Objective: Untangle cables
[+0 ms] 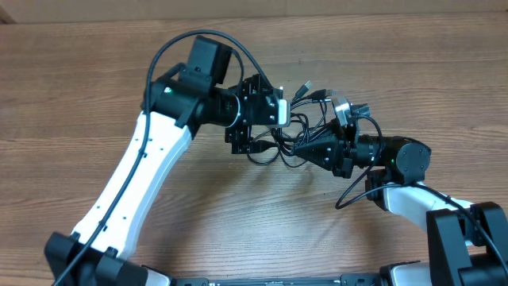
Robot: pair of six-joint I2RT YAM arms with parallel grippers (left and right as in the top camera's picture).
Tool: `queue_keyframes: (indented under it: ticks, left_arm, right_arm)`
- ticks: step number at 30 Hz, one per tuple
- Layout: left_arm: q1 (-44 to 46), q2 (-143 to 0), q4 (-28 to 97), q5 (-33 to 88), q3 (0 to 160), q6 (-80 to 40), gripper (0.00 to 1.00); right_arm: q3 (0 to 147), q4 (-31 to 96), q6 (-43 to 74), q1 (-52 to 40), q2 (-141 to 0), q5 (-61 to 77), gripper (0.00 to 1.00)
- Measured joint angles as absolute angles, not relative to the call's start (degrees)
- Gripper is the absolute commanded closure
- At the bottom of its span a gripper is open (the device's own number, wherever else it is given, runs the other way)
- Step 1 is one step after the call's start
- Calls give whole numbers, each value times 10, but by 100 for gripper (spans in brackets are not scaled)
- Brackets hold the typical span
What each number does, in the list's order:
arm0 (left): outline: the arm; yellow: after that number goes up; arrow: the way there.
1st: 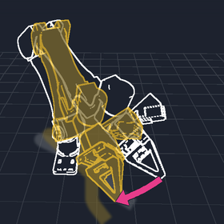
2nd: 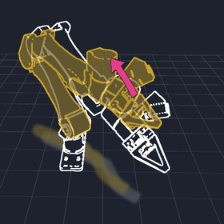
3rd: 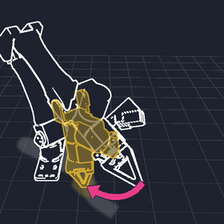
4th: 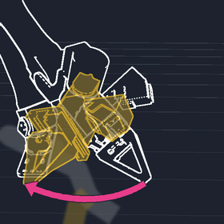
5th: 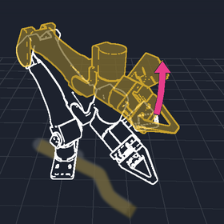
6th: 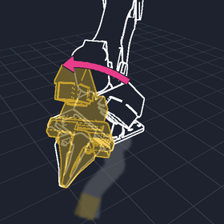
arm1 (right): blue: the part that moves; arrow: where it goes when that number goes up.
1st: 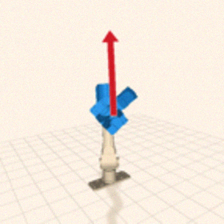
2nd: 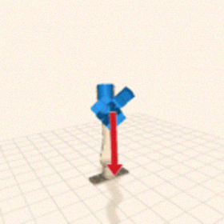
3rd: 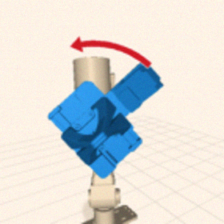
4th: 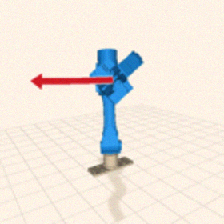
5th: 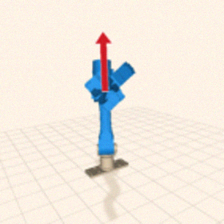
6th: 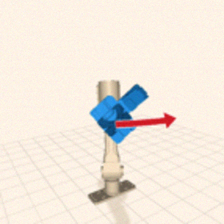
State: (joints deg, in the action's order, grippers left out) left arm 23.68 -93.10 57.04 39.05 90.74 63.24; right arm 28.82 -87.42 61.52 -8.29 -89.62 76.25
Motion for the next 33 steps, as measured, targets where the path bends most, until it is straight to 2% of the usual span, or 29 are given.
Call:
queue_keyframes:
  ticks: [8, 17, 33]
  left_arm:
    - [257, -942, 570, 387, 907, 635, 16]
    - [258, -942, 562, 388, 907, 636, 38]
    - [258, -942, 529, 385, 907, 641, 44]
  right_arm:
    - [288, -874, 615, -83, -896, 762, 92]
    - [288, -874, 615, -82, -896, 753, 92]
    - [288, -874, 615, -79, -896, 742, 92]
